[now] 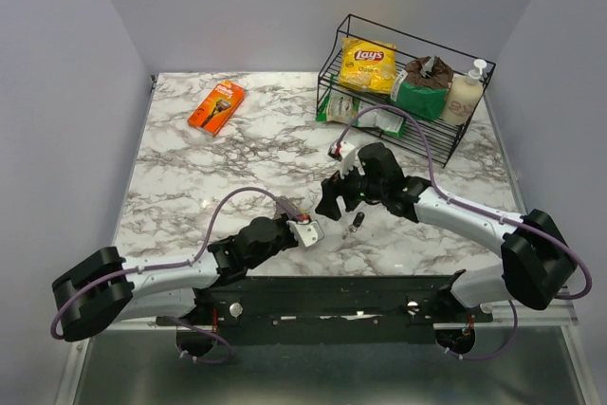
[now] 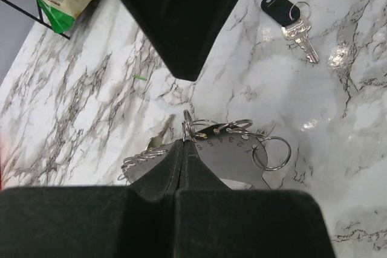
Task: Put the keys on the keyring
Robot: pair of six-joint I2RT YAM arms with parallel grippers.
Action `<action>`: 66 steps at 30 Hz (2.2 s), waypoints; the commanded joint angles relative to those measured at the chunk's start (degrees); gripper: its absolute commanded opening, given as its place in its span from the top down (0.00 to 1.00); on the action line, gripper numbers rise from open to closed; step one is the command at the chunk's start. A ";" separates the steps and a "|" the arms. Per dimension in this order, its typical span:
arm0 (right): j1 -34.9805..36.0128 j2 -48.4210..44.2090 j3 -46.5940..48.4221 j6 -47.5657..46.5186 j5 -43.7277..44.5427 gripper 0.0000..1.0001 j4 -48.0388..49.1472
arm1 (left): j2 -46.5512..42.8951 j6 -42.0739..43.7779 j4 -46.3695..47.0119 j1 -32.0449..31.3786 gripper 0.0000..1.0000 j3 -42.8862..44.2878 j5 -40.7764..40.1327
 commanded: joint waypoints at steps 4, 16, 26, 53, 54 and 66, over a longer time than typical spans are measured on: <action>-1.63 -2.36 -1.89 6.18 9.82 0.10 0.69 | 10.41 -3.28 5.58 0.33 1.00 7.79 1.78; -6.11 -2.53 -5.14 9.71 4.73 0.10 3.16 | 32.46 -11.64 61.00 0.33 1.00 -8.62 4.86; -6.82 -3.41 -5.85 8.04 0.25 0.10 3.16 | 38.12 -8.39 69.39 -0.29 1.00 -9.52 11.81; -6.82 -7.19 -8.57 2.77 -8.11 0.10 6.14 | 26.60 -5.15 69.22 -0.20 1.00 -14.87 16.82; -6.82 -7.28 -8.57 2.59 -8.28 0.10 6.14 | 26.42 -4.70 69.22 -0.29 1.00 -15.05 17.34; -6.74 -7.98 -8.83 2.15 -8.72 0.10 6.14 | 23.08 10.85 69.04 -2.66 1.00 -18.31 16.29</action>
